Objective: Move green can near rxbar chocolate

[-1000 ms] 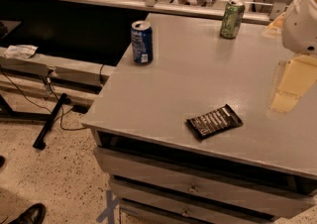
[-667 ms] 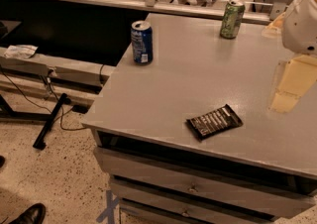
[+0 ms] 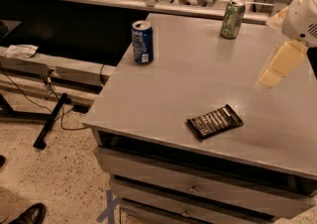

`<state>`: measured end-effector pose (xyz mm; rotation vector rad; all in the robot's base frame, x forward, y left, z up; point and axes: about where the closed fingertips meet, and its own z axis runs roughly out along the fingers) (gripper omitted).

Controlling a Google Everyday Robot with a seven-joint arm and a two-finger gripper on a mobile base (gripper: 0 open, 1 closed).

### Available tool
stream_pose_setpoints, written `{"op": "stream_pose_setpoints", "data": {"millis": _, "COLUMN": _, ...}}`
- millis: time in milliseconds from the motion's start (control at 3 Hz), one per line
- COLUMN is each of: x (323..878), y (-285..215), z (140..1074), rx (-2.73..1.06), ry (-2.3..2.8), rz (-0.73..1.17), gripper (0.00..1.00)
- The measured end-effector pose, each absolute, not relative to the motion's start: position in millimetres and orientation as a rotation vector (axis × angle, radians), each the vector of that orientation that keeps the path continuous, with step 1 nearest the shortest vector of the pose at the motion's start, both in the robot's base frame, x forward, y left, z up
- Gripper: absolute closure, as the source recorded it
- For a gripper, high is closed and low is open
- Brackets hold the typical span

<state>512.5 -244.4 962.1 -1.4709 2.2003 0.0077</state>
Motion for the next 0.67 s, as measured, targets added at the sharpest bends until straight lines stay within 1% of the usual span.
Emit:
{"op": "stream_pose_setpoints", "data": {"millis": 333, "x": 579.8, "y": -263.0, "z": 962.4, "rx": -1.296, "ry": 2.141, "rz": 0.023, "gripper": 0.00}}
{"op": "stream_pose_setpoints", "data": {"millis": 667, "x": 579.9, "y": -263.0, "z": 962.3, "rx": -1.296, "ry": 2.141, "rz": 0.023, "gripper": 0.00}}
